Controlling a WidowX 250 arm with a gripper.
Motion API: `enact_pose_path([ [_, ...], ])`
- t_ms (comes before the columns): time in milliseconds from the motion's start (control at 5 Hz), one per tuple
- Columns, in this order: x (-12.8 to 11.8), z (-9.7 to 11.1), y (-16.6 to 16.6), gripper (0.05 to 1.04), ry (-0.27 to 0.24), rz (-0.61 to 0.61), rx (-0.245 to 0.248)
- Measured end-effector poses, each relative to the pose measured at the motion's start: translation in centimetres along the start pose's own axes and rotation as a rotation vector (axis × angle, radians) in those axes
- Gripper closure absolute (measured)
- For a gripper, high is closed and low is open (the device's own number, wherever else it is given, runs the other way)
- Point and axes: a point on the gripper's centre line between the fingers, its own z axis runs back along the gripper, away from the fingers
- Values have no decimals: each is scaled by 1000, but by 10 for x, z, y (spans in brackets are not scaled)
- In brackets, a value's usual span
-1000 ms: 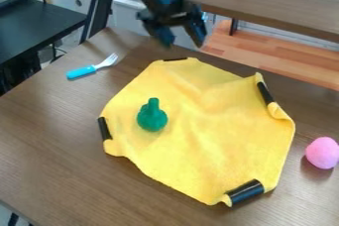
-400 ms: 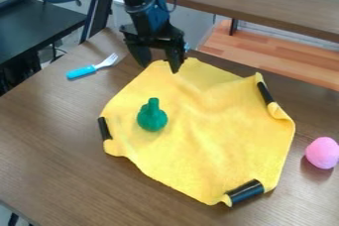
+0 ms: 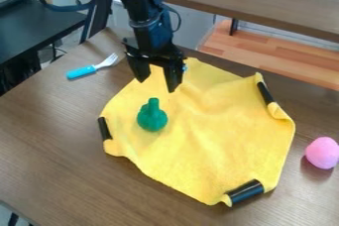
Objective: Remove the green figure in the bottom left edge of the cloth
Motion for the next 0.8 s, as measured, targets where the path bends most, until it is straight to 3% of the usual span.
enact_pose_path([
  [200,-9,-12,-3,83,12,-19,-24],
  [400,-11,-17,-5,83,15,-34,-18],
  [600,-16,-29,-8,156,40,-56,6],
  [800,-21,-39,-9,459,53,-76,35],
])
